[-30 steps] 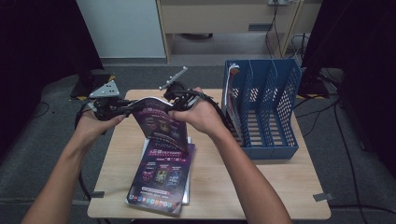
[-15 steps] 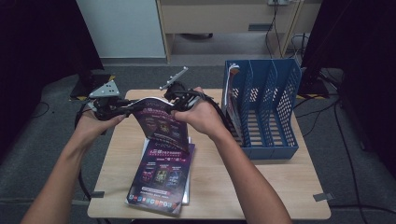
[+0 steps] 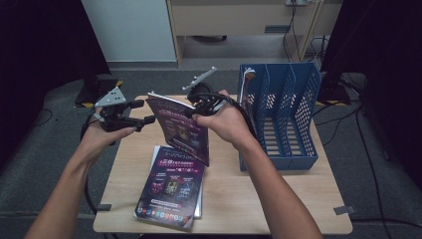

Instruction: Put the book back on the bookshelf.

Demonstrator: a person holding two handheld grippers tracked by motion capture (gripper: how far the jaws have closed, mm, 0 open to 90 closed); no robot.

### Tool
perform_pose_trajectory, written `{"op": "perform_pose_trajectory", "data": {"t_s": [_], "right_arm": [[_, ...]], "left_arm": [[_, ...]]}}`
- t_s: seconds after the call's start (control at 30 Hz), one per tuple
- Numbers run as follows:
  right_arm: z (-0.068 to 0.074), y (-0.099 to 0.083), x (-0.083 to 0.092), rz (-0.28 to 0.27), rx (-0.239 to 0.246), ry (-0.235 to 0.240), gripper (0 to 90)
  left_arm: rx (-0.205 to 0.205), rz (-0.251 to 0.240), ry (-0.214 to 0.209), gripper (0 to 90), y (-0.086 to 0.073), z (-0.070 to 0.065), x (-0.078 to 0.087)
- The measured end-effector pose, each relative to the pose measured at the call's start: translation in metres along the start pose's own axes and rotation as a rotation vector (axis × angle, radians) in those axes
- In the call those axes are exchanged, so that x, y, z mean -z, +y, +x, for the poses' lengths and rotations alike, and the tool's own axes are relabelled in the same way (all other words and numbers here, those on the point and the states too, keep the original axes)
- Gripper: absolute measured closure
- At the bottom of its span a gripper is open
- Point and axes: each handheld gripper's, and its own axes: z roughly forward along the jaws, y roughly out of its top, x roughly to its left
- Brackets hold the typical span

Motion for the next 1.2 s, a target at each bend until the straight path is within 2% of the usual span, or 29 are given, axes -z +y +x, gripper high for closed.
{"op": "perform_pose_trajectory", "data": {"t_s": [0.17,0.3,0.53,0.67,0.77,0.93,1.0,1.1,1.2], "right_arm": [[-0.001,-0.006,0.013,0.000,-0.008,-0.009,84.4],[-0.003,-0.013,0.024,-0.008,-0.018,-0.010,84.4],[-0.007,-0.029,0.040,-0.022,-0.021,-0.003,84.4],[-0.013,-0.037,0.046,-0.027,-0.027,0.016,84.4],[-0.017,-0.042,0.048,-0.029,-0.017,0.033,84.4],[-0.025,-0.049,0.051,-0.027,-0.005,0.061,84.4],[-0.027,-0.051,0.052,-0.033,0.011,0.077,84.4],[-0.029,-0.054,0.055,-0.032,0.029,0.096,84.4],[-0.033,-0.056,0.057,-0.030,0.043,0.115,84.4]], "left_arm": [[0.013,0.005,0.046,8.3,-0.007,-0.006,0.000],[0.015,0.028,0.051,4.3,-0.016,-0.018,-0.008],[-0.017,0.080,0.060,3.5,-0.037,-0.034,-0.029],[0.004,0.102,0.059,3.8,-0.050,-0.036,-0.041],[0.000,0.124,0.060,4.2,-0.058,-0.038,-0.046],[0.008,0.147,0.059,4.4,-0.071,-0.039,-0.048],[-0.004,0.160,0.081,4.6,-0.078,-0.040,-0.047],[0.016,0.158,0.086,4.6,-0.088,-0.040,-0.045],[0.017,0.169,0.094,4.6,-0.098,-0.041,-0.044]]}}
